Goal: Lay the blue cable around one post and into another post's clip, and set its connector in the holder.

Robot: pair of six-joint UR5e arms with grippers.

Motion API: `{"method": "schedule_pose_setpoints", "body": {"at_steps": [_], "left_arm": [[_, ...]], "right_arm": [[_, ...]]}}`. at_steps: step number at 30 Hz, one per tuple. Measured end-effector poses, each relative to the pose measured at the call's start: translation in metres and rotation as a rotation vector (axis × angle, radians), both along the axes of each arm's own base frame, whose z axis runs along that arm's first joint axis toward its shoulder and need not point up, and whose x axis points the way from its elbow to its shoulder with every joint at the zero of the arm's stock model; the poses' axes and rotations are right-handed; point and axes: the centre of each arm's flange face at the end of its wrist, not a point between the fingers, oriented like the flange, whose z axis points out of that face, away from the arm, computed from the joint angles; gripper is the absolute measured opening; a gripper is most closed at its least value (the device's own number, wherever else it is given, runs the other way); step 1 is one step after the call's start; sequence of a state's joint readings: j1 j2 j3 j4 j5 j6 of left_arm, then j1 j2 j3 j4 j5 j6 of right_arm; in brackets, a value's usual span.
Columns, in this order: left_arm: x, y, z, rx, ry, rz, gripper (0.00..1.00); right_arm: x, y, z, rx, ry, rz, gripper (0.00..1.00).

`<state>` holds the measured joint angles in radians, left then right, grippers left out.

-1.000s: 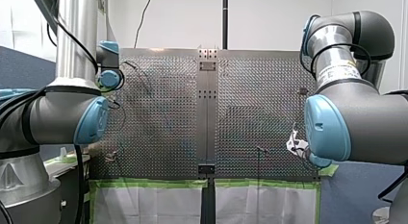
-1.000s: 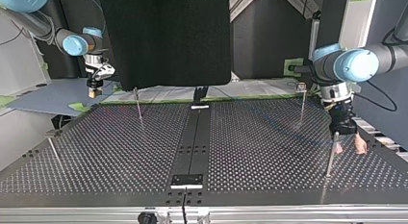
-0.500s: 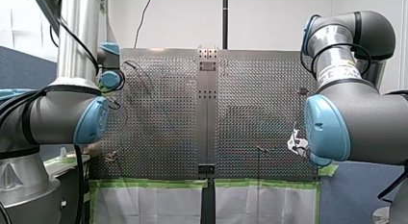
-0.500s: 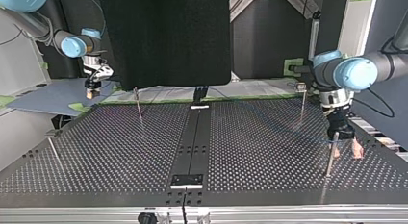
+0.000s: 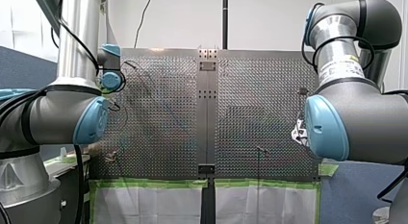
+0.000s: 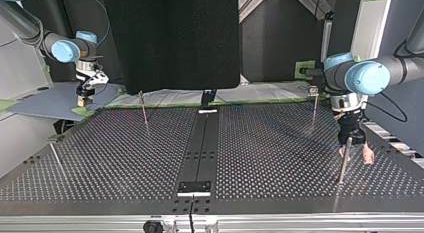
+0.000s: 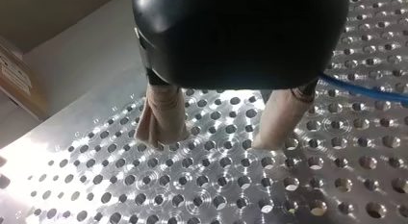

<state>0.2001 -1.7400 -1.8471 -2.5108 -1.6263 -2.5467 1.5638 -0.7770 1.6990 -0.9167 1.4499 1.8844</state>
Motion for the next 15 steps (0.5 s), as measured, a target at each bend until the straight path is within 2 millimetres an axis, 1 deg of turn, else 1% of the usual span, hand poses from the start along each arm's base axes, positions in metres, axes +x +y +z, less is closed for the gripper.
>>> {"method": "schedule_pose_setpoints", "body": {"at_steps": [8, 15], "left_arm": [[0.0, -0.003, -0.001, -0.001, 0.003, -0.003, 1.0], [-0.001, -0.005, -0.001, -0.001, 0.006, -0.007, 1.0]], "right_arm": [[-0.005, 0.006, 0.029, 0.02, -0.036, -0.012, 0.0], [-0.01, 0.008, 0.064, 0.023, -0.042, -0.015, 0.0]]}}
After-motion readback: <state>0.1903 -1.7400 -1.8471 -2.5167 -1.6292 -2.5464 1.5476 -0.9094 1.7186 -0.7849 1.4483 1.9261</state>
